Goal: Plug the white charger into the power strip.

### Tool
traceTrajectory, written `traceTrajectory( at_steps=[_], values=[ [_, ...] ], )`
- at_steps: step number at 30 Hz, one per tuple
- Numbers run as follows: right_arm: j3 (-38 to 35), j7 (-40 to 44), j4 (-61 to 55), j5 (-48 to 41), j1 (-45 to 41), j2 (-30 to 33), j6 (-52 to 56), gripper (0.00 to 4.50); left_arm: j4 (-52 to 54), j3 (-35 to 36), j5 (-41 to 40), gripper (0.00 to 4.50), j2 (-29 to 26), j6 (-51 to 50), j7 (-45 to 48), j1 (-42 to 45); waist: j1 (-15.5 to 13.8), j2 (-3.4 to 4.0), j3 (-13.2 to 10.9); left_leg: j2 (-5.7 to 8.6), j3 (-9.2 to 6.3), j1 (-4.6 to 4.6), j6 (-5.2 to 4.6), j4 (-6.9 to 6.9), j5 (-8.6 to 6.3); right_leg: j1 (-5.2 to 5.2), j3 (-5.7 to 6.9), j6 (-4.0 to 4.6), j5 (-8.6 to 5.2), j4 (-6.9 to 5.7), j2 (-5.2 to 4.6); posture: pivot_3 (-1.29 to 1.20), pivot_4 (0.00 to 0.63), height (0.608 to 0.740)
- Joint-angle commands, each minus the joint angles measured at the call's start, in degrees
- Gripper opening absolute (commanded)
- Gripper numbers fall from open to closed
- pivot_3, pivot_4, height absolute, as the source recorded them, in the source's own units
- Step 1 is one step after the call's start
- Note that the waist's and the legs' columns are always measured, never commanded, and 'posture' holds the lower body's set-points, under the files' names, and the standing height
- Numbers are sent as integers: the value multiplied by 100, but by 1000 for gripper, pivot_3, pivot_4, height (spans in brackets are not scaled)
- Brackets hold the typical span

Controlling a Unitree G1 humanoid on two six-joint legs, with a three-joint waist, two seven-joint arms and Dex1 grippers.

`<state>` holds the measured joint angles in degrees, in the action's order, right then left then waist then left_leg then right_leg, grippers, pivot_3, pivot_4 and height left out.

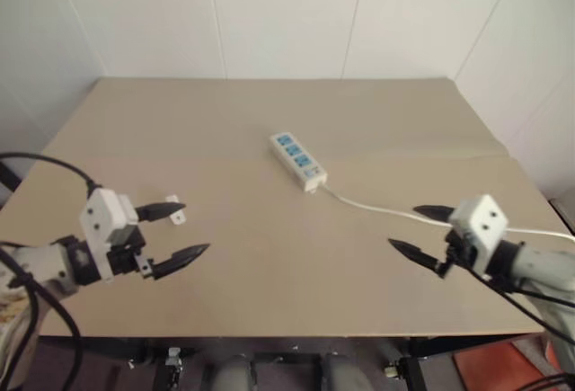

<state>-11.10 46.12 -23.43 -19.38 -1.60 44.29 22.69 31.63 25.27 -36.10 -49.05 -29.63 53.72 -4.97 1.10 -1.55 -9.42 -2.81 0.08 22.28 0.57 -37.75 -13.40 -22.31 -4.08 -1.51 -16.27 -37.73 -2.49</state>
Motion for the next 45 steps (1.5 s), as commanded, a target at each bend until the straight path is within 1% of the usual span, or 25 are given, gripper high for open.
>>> traceTrajectory(
  at_steps=[1, 5, 9, 13, 15, 18, 21, 25, 27, 30, 31, 33, 38, 41, 45],
  values=[
    [643, -374, 468, 333, -813, -434, -14, 4469, 19, -477, -27, 4500, 175, 156, -143, 518, -1, 0, 0, 1, 0, 4, 0, 0, 0, -4, 0, 0, 1, 0, 0, 0, 150, 740],
    [1242, -735, 1171, 759, -1589, -981, 70, 4469, -58, -1139, 71, 4500, 402, 175, -207, 1083, 0, -1, -1, 2, -2, 6, 0, 0, 0, -6, -1, 0, 2, -5, 1, 0, 150, 740],
    [1613, -1134, 2031, 1172, -2282, -1505, -51, 4469, -233, -1693, 227, 4500, 668, 225, -295, 1559, -9, -1, -1, 4, -5, 18, 1, 0, -1, -14, 2, -1, 2, -2, 0, 0, 150, 740],
    [1802, -1326, 2912, 1406, -2889, -1893, -53, 4469, -316, -1880, 303, 4500, 750, 237, -252, 1688, 1, 0, 0, 5, -6, 35, 1, 0, -1, -35, 1, -1, 2, -12, -1, 0, 150, 740],
    [1866, -1436, 3341, 1530, -3137, -2067, -150, 4469, -348, -1901, 325, 4500, 764, 258, -252, 1679, 7, 0, 0, 5, -6, 56, 1, -1, -1, -64, 0, 0, 3, -23, -2, 0, 150, 740],
    [1879, -1716, 4444, 1698, -3759, -2433, -77, 4469, -399, -1925, 370, 4500, 780, 282, -249, 1672, 39, 0, 0, 4, -5, 70, 1, -3, 0, -86, -2, 1, 4, -34, 0, 0, 150, 740],
    [1882, -1580, 5393, 1727, -4248, -2633, -298, 3894, -406, -1942, 385, 4500, 796, 287, -246, 1672, 103, 1, 0, 5, -5, 71, 1, -3, 0, -86, -2, 3, 5, -35, -3, 0, 150, 740],
    [1900, -1269, 6072, 1690, -4594, -2775, -354, 2538, -393, -1937, 416, 4500, 806, 298, -254, 1660, 113, 1, 0, 5, -8, 74, 1, -2, 0, -84, 2, 3, 5, -34, -4, 0, 150, 740],
    [1957, -1179, 6257, 1761, -4632, -2792, -466, 1826, -360, -1913, 414, 4500, 809, 298, -281, 1627, 135, 2, 1, 4, -7, 72, 1, -2, 0, -83, 2, 3, 5, -34, -4, 0, 150, 740],
    [1951, -1043, 6132, 1740, -4536, -2793, -525, 834, -308, -1860, 384, 4500, 811, 289, -318, 1568, 142, 3, 1, 3, -8, 66, 1, -2, 0, -81, 2, 3, 5, -37, -3, 0, 150, 740],
    [1960, -964, 6001, 1726, -4463, -2774, -522, 396, -297, -1846, 373, 4500, 808, 288, -322, 1549, 147, 3, 1, 3, -7, 66, 1, -2, 0, -81, 1, 3, 5, -38, -3, 0, 150, 740],
    [1996, -817, 5685, 1724, -4271, -2703, -494, 2, -268, -1828, 357, 4500, 801, 276, -338, 1511, 146, 4, 2, 2, -8, 67, 1, -2, 0, -81, 1, 3, 5, -37, -3, 0, 150, 740],
    [2008, -270, 4223, 1508, -3483, -2349, -229, 2, -223, -1800, 317, 4500, 789, 241, -340, 1469, 133, 4, 2, 2, -9, 71, 1, -1, -1, -83, 3, 2, 5, -35, -4, 0, 150, 740],
    [1916, -92, 3158, 1356, -2875, -2021, 120, 2, -238, -1760, 305, 4500, 765, 237, -321, 1450, 114, 4, 2, 2, -11, 75, 1, -2, -1, -83, 4, 2, 5, -35, -4, 0, 150, 740],
    [1721, 213, 2042, 1082, -2181, -1492, 382, 2, -268, -1687, 286, 4500, 728, 242, -270, 1392, 104, 4, 2, 4, -11, 76, 1, -2, -1, -83, 4, 2, 4, -34, -4, 0, 150, 740]
  ],
)
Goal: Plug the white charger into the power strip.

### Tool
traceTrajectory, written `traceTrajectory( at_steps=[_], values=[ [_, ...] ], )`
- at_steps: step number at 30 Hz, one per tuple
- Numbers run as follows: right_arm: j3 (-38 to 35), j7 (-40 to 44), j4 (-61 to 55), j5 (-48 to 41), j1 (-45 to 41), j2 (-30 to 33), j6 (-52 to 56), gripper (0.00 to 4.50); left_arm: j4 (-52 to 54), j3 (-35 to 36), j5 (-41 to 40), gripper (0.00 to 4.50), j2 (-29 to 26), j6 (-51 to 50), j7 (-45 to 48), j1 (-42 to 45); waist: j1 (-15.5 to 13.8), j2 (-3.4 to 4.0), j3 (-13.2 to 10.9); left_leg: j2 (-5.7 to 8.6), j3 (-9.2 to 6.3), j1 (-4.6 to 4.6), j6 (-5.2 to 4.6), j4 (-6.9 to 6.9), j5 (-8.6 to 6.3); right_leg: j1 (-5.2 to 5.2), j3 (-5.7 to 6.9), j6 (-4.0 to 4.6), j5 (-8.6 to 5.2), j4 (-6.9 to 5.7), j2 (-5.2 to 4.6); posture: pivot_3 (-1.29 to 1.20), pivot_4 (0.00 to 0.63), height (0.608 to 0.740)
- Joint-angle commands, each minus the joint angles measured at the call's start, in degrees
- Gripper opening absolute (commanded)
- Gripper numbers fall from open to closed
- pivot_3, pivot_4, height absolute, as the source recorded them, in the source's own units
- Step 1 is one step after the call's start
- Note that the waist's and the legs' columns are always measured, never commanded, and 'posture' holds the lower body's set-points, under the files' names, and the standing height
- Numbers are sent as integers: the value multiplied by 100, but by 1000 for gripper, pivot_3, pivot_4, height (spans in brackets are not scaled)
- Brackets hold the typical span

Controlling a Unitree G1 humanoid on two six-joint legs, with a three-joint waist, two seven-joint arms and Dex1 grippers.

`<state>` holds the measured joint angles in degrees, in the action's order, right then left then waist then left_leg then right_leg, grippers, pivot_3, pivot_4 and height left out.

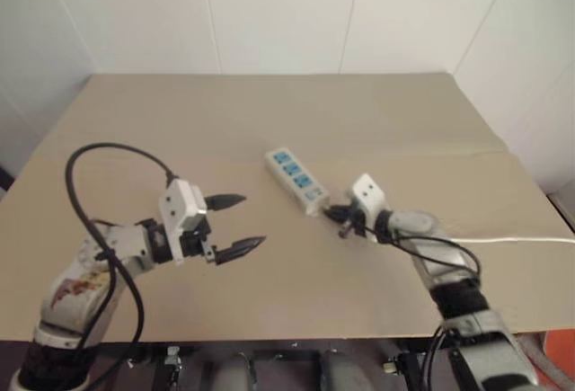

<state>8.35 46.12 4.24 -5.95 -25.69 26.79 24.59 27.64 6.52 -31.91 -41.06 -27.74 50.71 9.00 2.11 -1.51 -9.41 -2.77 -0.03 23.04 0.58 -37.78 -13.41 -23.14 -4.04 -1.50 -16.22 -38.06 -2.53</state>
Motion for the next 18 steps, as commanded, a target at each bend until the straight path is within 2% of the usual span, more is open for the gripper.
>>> traceTrajectory(
  at_steps=[1, 4, 11, 17, 18],
  values=[
    [-293, 254, -912, -333, 361, 366, 250, 2, 123, 211, -135, 4500, -82, 53, 44, -22, 3, 0, 0, 0, 1, -1, 0, 0, 0, 0, -1, 0, 0, 0, 1, 0, 150, 740],
    [-399, 325, -1089, -430, 591, 616, 224, 2, 77, 261, -149, 4500, -108, 60, 92, -37, 18, -1, 0, 0, 1, -2, 0, 0, 0, 0, -1, -1, 0, 0, 1, 0, 150, 740],
    [-703, 332, -1211, -681, 641, 819, 163, 2324, 33, 256, -136, 4500, -128, 43, 158, 28, 27, -1, -1, 0, 1, -7, 0, 0, 0, 3, -3, -1, 0, -2, 5, 0, 150, 740],
    [-1441, 608, -1768, -1308, 1147, 1219, 172, 4355, 105, 322, -175, 4500, -174, 9, 153, -53, -57, -2, -1, 2, -4, 6, 0, -1, 0, 1, 1, -2, -1, 6, 3, 0, 150, 740],
    [-1458, 595, -1792, -1330, 1166, 1229, 174, 4438, 105, 322, -182, 4500, -181, 12, 150, -56, -63, -2, -1, 2, -3, 4, 0, -1, 0, 2, 0, -2, -1, 6, 3, 0, 150, 740]
  ],
)
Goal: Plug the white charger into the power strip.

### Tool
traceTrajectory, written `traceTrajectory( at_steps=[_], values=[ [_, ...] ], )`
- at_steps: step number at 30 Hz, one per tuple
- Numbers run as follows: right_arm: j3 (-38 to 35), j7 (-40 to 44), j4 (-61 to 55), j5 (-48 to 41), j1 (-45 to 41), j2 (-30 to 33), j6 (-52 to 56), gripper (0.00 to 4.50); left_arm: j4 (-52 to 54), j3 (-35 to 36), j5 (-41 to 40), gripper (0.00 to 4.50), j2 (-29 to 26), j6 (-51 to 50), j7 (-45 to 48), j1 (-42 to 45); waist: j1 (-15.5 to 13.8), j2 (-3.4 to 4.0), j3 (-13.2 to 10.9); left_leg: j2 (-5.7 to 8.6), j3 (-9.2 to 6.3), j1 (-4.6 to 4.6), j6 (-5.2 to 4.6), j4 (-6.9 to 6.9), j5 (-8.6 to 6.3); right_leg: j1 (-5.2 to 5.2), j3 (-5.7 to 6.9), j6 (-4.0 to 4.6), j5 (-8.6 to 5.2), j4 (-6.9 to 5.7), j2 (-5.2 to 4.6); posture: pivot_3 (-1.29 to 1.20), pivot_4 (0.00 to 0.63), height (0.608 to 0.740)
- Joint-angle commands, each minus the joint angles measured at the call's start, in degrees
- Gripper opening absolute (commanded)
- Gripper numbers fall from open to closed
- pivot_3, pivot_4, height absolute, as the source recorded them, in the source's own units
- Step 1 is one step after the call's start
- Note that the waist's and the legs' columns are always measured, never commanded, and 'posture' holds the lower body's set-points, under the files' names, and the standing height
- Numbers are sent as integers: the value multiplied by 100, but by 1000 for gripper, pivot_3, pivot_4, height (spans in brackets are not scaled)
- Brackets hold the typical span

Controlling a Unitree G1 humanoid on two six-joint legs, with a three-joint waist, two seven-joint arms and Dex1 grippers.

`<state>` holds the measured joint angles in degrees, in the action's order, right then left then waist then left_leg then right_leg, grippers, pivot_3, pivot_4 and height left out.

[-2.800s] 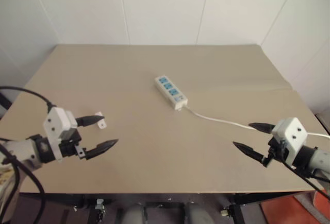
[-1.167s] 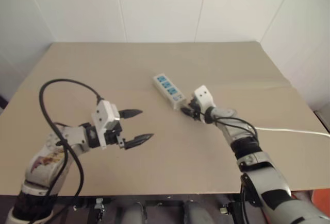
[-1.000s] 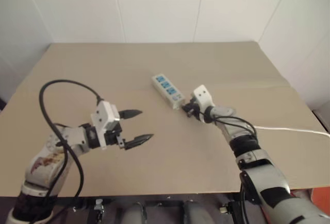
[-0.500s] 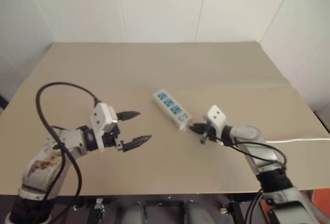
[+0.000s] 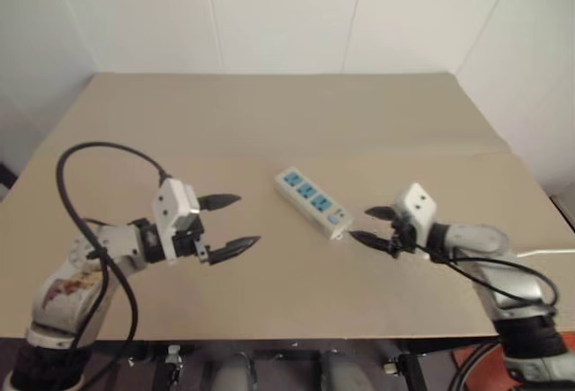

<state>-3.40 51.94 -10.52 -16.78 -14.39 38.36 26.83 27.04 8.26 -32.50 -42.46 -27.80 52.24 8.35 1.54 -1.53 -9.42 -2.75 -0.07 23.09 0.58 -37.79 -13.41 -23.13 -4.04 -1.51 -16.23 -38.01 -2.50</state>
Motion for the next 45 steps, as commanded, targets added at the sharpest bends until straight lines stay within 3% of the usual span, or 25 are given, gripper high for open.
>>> traceTrajectory(
  at_steps=[1, 5, 8, 13, 43, 45],
  values=[
    [-408, -139, -439, -391, 74, -71, -14, 4438, 166, 160, -138, 4500, -54, 14, -1, 6, 3, 0, 0, 0, 1, -2, 0, -2, 0, 0, -1, 0, 0, -2, 0, 0, 150, 740],
    [-509, -594, -727, -627, 183, -563, -44, 4438, 141, 180, -176, 4500, -92, 21, 19, 12, 30, 0, 0, -4, 1, -13, 0, -1, 0, 4, -3, 0, 0, -10, 6, 0, 150, 740],
    [-177, -1520, -737, -239, 297, -1488, -498, 4438, 134, 177, -181, 4500, -102, 27, -8, 22, 56, -3, 2, -4, 1, -13, 0, -2, 0, 5, -3, 0, 0, -9, 6, 0, 150, 740],
    [32, -2118, -225, 51, 263, -2267, -999, 4438, 163, 176, -188, 4500, -96, 30, -57, 13, 71, -1, 2, -2, 1, -3, 0, -2, 0, -2, -3, 0, 1, -9, 2, 0, 150, 740],
    [736, -1577, 2527, 557, -469, -2666, -2481, 4438, 184, 116, -140, 4500, -147, 51, -55, 22, 122, -2, 3, -5, 3, -25, 1, -1, 0, 10, -5, 1, 2, -18, 4, 0, 150, 740],
    [793, -1495, 2686, 613, -481, -2638, -2563, 4038, 186, 149, -148, 4500, -166, 50, -46, 11, 127, -4, 5, -5, 4, -31, 1, -1, 1, 15, -6, 1, 2, -19, 3, 0, 150, 740]
  ],
)
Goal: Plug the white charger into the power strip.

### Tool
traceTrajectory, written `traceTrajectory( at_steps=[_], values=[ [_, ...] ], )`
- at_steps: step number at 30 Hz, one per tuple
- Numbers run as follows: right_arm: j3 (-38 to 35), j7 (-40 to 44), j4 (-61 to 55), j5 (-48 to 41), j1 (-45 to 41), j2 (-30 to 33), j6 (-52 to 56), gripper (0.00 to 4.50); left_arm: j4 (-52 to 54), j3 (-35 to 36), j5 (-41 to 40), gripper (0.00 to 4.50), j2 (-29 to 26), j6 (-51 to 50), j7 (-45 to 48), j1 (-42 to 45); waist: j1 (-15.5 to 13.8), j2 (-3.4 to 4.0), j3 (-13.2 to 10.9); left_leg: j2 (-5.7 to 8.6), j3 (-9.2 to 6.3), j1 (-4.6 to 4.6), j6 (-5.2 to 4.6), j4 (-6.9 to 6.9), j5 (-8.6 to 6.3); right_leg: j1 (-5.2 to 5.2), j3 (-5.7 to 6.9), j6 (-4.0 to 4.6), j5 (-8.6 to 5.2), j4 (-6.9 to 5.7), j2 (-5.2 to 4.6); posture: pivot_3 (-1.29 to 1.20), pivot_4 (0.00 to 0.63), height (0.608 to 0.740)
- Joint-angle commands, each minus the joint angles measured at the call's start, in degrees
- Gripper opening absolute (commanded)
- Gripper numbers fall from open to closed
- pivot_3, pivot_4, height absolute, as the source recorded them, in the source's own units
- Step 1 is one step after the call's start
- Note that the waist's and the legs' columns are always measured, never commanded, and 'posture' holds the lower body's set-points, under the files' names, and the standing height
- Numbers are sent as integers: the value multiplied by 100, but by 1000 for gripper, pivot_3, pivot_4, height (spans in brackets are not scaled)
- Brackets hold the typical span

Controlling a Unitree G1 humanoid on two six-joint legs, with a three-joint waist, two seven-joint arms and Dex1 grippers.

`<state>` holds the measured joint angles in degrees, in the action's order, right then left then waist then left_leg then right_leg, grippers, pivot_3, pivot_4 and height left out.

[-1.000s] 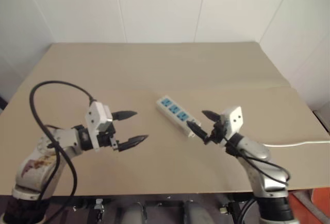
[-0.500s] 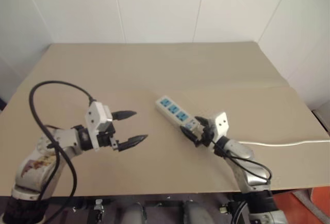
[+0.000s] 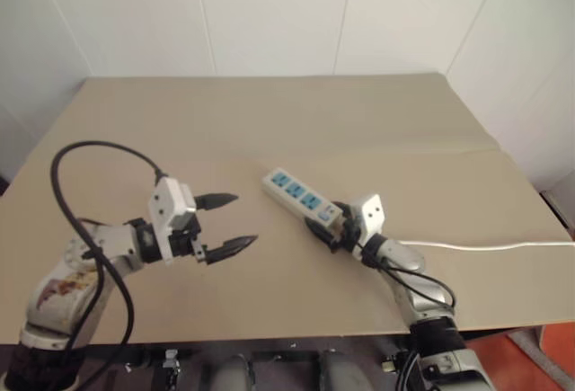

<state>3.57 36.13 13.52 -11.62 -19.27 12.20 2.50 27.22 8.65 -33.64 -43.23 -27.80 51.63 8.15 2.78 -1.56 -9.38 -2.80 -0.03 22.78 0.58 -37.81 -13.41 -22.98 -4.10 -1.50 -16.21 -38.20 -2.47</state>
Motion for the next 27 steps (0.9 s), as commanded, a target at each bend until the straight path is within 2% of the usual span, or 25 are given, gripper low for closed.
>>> traceTrajectory(
  at_steps=[1, 2, 3, 5, 12, 16, 18, 23, 27],
  values=[
    [118, 143, 317, 99, 4, -4, -136, 3829, 173, 127, -35, 4500, -100, 49, 18, 18, 5, -2, 1, 0, 0, -7, 0, 0, 0, 7, 0, 0, 0, 0, 0, 0, 150, 740],
    [143, 223, 335, 93, -2, 27, -128, 3526, 174, 139, -34, 4500, -110, 49, 20, 8, 4, -2, 1, -1, 0, -15, 0, 0, 0, 15, 0, 0, 0, 1, 0, 0, 150, 740],
    [167, 324, 346, 79, -9, 61, -131, 3446, 172, 147, -38, 4500, -117, 52, 25, 0, 0, -1, 1, -1, 0, -30, 0, 0, 0, 31, 1, 0, 0, 3, 1, 0, 150, 740],
    [220, 485, 357, 78, -41, 136, -86, 3446, 164, 154, -48, 4500, -131, 52, 35, 0, -7, -1, 1, -1, -1, -58, 0, 5, -1, 63, 3, 0, -1, 12, 0, 0, 150, 740],
    [199, 1119, 617, -42, -424, 379, -277, 3446, -164, 200, -66, 4500, -298, -11, 125, 285, -2, -1, 0, -1, -1, -61, 0, 5, -1, 64, 2, 0, -1, 12, 2, 0, 150, 740],
    [308, 2719, 182, -774, -612, 825, 196, 3446, -922, 203, 194, 4500, -847, 222, 670, 814, -11, 1, -5, 0, -2, -55, 0, 5, -1, 61, 5, 0, -1, 14, 3, 0, 150, 740],
    [389, 3143, 133, -864, -657, 954, 210, 3446, -1211, 161, 304, 4500, -1028, 403, 920, 985, -14, 3, -6, 1, -2, -49, 0, 7, -1, 57, 5, -1, -2, 17, 3, 0, 150, 740],
    [689, 3992, 447, -682, -882, 1180, 24, 3446, -2595, -278, 1030, 4500, -1790, 1392, 2145, 1948, -15, -2, -15, 1, 0, -37, 0, 6, -1, 42, 7, -2, -3, 17, 3, 0, 150, 740],
    [791, 4086, 779, -504, -1013, 1073, -235, 3446, -4181, -1067, 2223, 4500, -2172, 3390, 3154, 3038, -24, -2, -15, 2, 6, -35, 0, 8, -1, 37, 6, 0, -4, 18, 5, 0, 150, 740]
  ],
)
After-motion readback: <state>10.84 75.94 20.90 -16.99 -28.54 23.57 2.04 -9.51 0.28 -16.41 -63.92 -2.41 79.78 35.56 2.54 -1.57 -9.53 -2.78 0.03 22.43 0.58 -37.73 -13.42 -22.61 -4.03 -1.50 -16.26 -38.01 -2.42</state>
